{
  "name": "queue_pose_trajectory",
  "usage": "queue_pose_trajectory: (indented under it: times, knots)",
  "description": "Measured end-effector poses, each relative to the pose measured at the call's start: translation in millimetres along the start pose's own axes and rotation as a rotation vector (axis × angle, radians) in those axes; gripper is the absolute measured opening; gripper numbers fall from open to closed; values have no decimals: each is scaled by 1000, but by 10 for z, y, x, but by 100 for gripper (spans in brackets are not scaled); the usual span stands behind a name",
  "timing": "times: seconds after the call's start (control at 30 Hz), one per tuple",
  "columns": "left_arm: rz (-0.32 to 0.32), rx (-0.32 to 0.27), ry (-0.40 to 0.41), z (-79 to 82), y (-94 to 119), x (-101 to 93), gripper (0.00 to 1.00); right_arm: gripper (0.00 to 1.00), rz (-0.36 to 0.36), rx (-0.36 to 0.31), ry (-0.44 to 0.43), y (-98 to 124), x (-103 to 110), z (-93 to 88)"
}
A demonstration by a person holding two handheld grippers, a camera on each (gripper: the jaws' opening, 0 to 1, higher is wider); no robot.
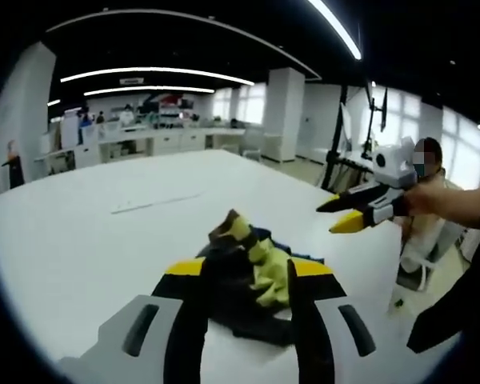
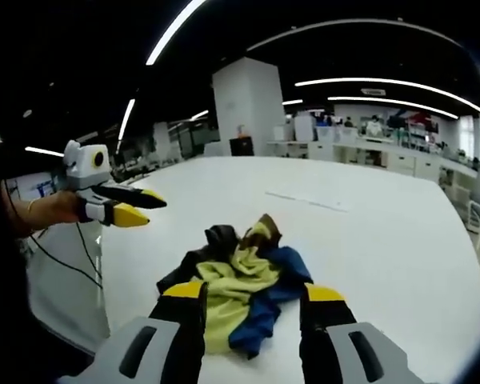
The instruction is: Fold the garment on the visible template until the final outline fits inside the template.
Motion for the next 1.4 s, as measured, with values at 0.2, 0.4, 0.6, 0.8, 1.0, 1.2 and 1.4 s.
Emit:
queue_pose_trajectory:
  times: [0.2, 0.4, 0.6, 0.8, 1.0, 1.2, 1.4]
  knots:
    - [-7, 14, -1, -1, -149, 26, 31, 35, 10, -1, 1, -162, -38, 31]
    - [-7, 31, -5, -2, -312, 65, 28, 30, 17, 5, 14, -317, -80, 63]
    - [-3, 53, -19, -15, -467, 105, 25, 26, 11, 15, 46, -473, -120, 86]
    - [15, 76, -42, -43, -593, 156, 20, 23, 20, 26, 52, -619, -136, 87]
    - [24, 126, -51, -118, -695, 191, 17, 18, 16, 40, 60, -788, -150, 89]
    - [40, 153, -48, -175, -737, 229, 14, 14, 24, 59, 61, -924, -155, 70]
    - [61, 200, -42, -266, -750, 282, 9, 10, 42, 81, 85, -1014, -129, 32]
Point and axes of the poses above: the point that each gripper's makers call its tool centre point, and the gripper's own axes: y roughly backward along the fingers, x roughly to its left, z roughly out of its top, the point moved 8 cm from there along y, roughly backward along the fingers, and after that the axes turned 12 degrees about -z, right-handed, at the moved point
